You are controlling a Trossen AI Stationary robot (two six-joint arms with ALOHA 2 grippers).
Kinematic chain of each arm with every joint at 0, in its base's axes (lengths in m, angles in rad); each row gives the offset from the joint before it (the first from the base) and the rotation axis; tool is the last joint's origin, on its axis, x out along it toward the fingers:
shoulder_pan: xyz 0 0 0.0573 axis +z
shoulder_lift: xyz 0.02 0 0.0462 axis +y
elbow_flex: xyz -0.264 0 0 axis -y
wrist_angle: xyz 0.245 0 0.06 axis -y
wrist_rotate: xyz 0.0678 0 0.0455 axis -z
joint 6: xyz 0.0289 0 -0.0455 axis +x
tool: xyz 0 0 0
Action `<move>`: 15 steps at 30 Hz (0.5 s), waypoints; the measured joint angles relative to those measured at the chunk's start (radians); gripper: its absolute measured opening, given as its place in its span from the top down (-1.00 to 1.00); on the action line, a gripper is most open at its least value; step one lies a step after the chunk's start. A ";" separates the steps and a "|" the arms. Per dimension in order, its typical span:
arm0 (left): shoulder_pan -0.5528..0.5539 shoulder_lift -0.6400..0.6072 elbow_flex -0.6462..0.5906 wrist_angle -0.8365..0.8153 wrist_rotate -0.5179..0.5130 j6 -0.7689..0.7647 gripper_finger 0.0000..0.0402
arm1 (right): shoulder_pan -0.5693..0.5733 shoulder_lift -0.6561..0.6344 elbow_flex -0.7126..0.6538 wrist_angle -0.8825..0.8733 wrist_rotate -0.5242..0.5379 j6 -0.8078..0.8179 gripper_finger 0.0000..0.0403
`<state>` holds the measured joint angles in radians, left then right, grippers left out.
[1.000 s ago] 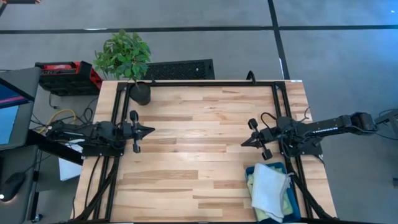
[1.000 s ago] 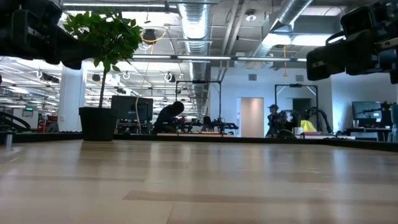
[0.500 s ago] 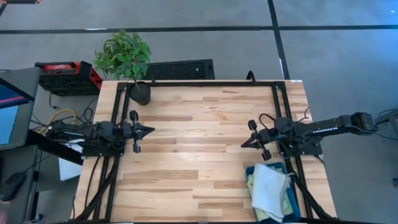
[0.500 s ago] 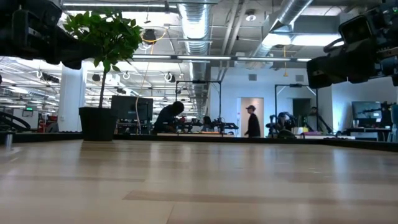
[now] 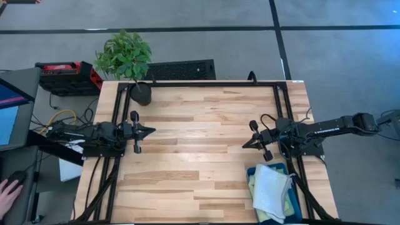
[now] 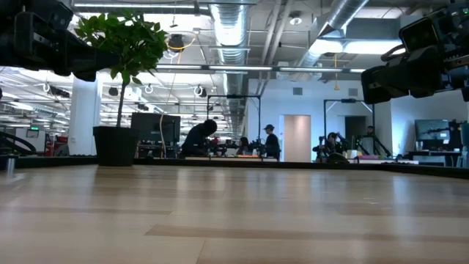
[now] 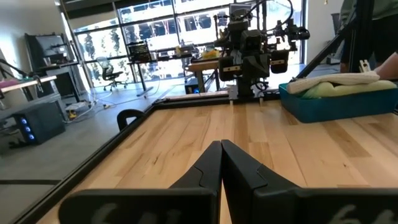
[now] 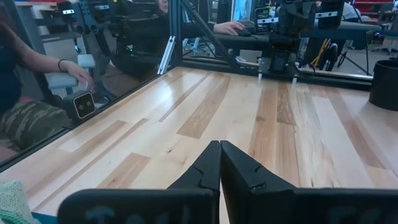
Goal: Fold microfiber towels
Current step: Return to Home Position
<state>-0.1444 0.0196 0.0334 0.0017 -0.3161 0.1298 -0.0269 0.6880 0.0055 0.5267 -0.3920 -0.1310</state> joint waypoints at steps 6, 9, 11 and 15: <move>0.000 0.000 0.000 0.000 -0.001 0.004 1.00 | 0.000 0.000 0.000 0.000 0.000 0.000 0.86; 0.000 0.000 0.000 0.000 -0.001 0.001 1.00 | 0.000 0.000 0.000 0.000 0.000 0.000 0.85; 0.000 0.000 0.000 0.000 -0.001 0.007 1.00 | 0.000 0.000 0.000 0.000 0.000 0.000 0.85; 0.000 0.000 0.000 0.000 -0.002 0.000 1.00 | 0.000 0.000 0.000 0.000 0.000 0.000 0.85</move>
<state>-0.1444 0.0196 0.0330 0.0013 -0.3176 0.1296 -0.0269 0.6880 0.0051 0.5270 -0.3920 -0.1311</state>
